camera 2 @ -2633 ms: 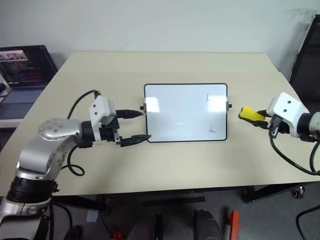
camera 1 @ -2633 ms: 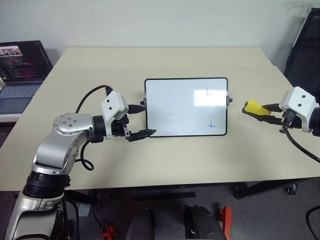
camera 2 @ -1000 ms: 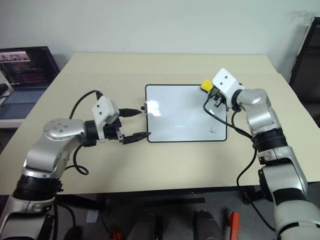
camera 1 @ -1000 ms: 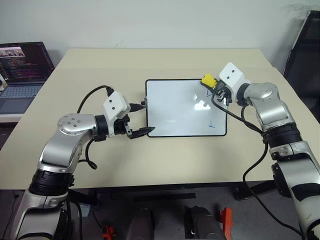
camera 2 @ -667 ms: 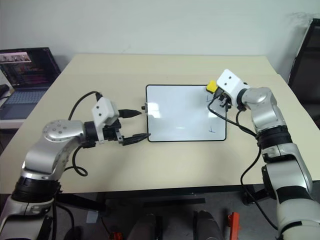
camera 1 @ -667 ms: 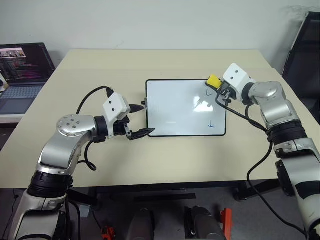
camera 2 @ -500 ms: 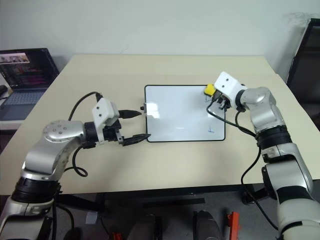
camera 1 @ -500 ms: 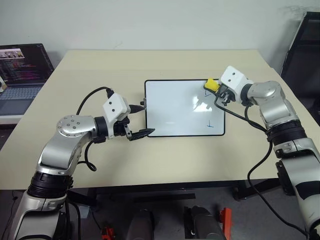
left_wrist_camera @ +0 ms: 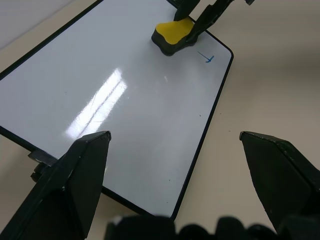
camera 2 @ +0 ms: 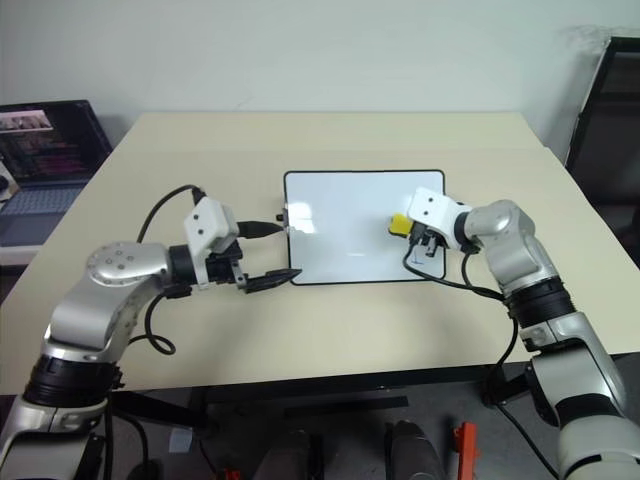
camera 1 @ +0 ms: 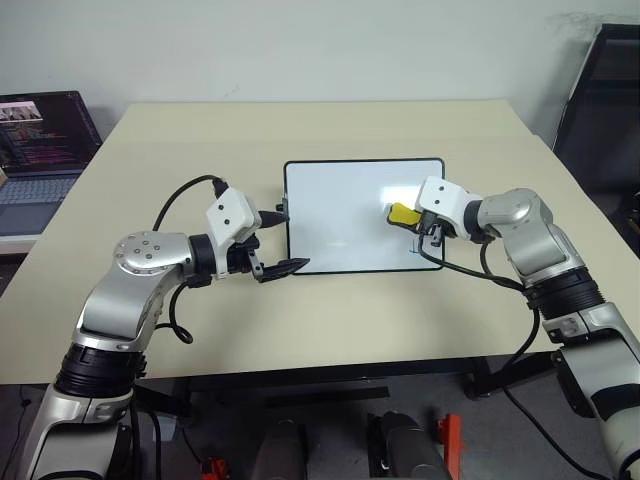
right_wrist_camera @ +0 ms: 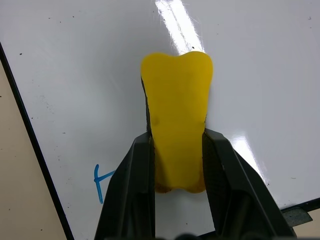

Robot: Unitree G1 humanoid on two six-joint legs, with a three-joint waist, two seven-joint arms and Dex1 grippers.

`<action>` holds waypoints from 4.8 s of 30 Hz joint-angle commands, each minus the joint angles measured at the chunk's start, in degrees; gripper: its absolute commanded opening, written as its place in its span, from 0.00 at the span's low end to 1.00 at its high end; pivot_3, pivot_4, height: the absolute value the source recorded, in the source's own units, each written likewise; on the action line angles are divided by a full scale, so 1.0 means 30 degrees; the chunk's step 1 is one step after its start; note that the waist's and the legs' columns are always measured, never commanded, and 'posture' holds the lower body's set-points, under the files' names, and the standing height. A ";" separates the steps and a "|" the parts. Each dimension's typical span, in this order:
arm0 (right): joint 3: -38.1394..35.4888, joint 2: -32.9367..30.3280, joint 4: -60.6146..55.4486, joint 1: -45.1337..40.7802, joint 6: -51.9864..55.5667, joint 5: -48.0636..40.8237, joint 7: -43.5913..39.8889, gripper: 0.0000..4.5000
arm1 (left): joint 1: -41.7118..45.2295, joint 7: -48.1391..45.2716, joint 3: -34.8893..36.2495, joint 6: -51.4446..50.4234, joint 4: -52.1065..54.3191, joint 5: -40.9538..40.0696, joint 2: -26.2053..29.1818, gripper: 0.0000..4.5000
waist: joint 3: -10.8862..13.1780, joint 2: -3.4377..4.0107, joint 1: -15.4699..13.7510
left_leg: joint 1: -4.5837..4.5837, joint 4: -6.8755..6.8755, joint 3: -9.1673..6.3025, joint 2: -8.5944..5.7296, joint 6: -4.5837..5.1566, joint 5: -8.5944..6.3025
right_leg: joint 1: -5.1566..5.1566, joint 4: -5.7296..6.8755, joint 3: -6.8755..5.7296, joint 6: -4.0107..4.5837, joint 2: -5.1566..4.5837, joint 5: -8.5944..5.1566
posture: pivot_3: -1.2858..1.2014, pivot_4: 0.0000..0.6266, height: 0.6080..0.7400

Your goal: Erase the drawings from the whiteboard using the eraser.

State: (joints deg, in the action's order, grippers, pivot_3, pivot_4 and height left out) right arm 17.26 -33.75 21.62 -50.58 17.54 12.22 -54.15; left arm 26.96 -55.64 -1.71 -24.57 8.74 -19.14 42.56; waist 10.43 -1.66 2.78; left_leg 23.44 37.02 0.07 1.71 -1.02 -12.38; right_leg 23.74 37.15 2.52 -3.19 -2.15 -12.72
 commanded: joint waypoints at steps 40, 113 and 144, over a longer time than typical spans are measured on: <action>-0.7216 -0.8903 -0.8696 0.9844 0.0111 -0.5868 -0.2875 0.21 | -0.0719 -0.0919 0.0407 0.0135 0.0577 0.0084 0.0554 1.00 | 0.0026 0.0032 -0.0297 | 0.0106 -0.0013 0.0012 0.0002 0.0001 -0.0009 | 0.0099 -0.0021 0.0001 -0.0074 -0.0005 -0.0083 | 0.52 0.24 1.00; -0.1019 -0.2529 -0.2339 0.2285 -0.2941 -0.0741 0.1985 0.21 | 0.0913 -0.0921 0.0860 0.0659 -0.0341 0.0335 0.1372 1.00 | 0.0025 0.0029 -0.0334 | 0.0124 -0.0010 0.0006 0.0000 0.0001 -0.0009 | 0.0107 -0.0016 -0.0011 0.0016 -0.0001 -0.0023 | 0.52 0.24 1.00; -0.2383 -0.3238 -0.8042 0.5504 0.0735 -0.2904 -0.3624 0.21 | 0.0977 -0.0992 0.0983 0.0349 0.0045 -0.0053 0.1252 1.00 | -0.0037 -0.0081 -0.0337 | -0.0160 -0.0014 0.0015 0.0007 -0.0001 -0.0003 | -0.0158 -0.0014 0.0009 0.0060 -0.0001 -0.0120 | 0.52 0.24 1.00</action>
State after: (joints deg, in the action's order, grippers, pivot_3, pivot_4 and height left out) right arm 15.80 -42.17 3.50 -32.96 17.97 9.13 -62.98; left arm 28.36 -58.26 0.28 -23.63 7.38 -18.04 46.31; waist 10.32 -1.90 1.77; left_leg 23.02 36.96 0.10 1.73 -1.02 -12.39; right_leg 23.32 37.10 2.54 -3.09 -2.15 -13.06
